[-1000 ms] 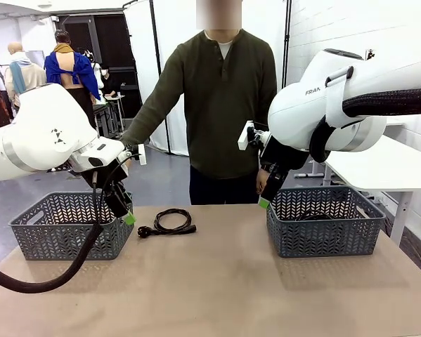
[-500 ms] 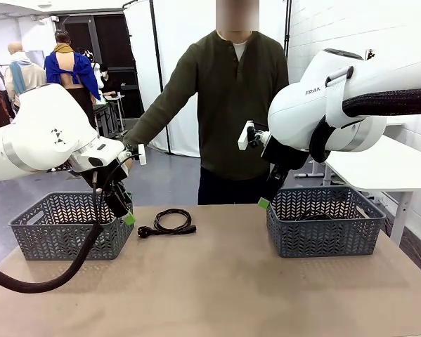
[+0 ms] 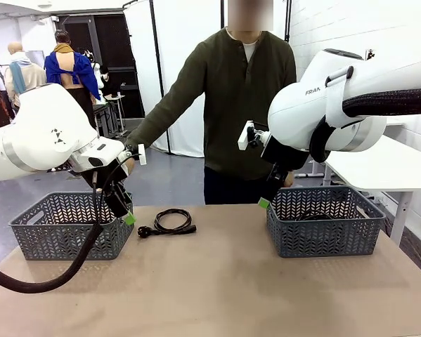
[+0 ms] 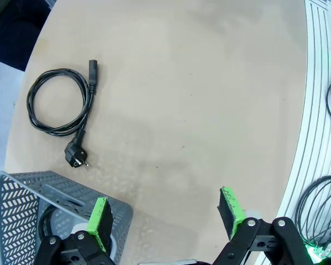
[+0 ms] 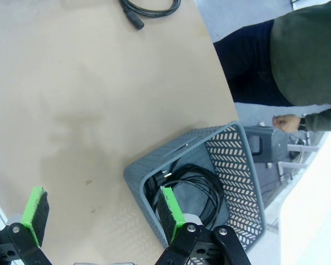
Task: Organize the cables according to human instructions.
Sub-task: Pick up a bundle of cables and place it in the basket indicated by the human.
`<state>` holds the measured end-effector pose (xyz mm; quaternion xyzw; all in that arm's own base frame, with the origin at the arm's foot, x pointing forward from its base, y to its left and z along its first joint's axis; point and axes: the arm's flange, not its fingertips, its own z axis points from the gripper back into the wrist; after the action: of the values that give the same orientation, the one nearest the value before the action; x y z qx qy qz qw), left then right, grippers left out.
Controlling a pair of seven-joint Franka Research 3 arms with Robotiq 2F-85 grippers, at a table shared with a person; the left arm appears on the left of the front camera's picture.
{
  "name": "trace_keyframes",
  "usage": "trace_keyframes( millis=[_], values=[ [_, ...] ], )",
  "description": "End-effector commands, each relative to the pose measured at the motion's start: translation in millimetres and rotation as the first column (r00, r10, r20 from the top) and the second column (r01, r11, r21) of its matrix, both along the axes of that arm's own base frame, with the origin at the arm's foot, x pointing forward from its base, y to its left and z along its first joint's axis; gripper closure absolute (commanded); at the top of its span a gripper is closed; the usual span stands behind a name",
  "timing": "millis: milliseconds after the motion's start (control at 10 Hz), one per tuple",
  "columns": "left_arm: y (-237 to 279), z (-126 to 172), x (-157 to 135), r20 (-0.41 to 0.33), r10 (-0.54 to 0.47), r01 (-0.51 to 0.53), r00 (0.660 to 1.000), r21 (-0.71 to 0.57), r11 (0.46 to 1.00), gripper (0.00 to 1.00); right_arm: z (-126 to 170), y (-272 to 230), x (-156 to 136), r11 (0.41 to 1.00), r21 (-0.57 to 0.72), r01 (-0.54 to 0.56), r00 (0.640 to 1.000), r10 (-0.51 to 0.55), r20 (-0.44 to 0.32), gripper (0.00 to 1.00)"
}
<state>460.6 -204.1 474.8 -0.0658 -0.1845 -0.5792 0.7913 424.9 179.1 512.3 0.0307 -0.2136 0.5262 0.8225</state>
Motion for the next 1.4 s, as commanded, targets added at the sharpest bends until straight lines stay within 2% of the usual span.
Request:
trace_keyframes(
  millis=[0,500,900,1300],
  values=[
    [0.4,0.0,-0.1,0.004,-0.004,0.004,1.000,0.011,1.000,0.00,-1.2,-0.1,-0.2,1.000,-0.002,0.004,1.000,-0.004,-0.001,0.00],
    [0.0,0.0,0.0,0.000,0.000,0.000,1.000,0.000,1.000,0.00,-1.2,-0.1,-0.2,1.000,-0.002,0.004,1.000,-0.004,-0.001,0.00],
    [-16.4,15.2,25.7,0.008,-0.123,0.120,0.992,0.139,0.983,0.00,-1.2,-0.1,-0.2,1.000,-0.002,0.004,1.000,-0.004,-0.001,0.00],
    [-41.2,4.1,60.8,-0.090,-0.250,0.261,0.964,0.151,0.953,0.00,-1.2,-0.1,-0.2,1.000,-0.002,0.004,1.000,-0.004,-0.001,0.00]
  ],
)
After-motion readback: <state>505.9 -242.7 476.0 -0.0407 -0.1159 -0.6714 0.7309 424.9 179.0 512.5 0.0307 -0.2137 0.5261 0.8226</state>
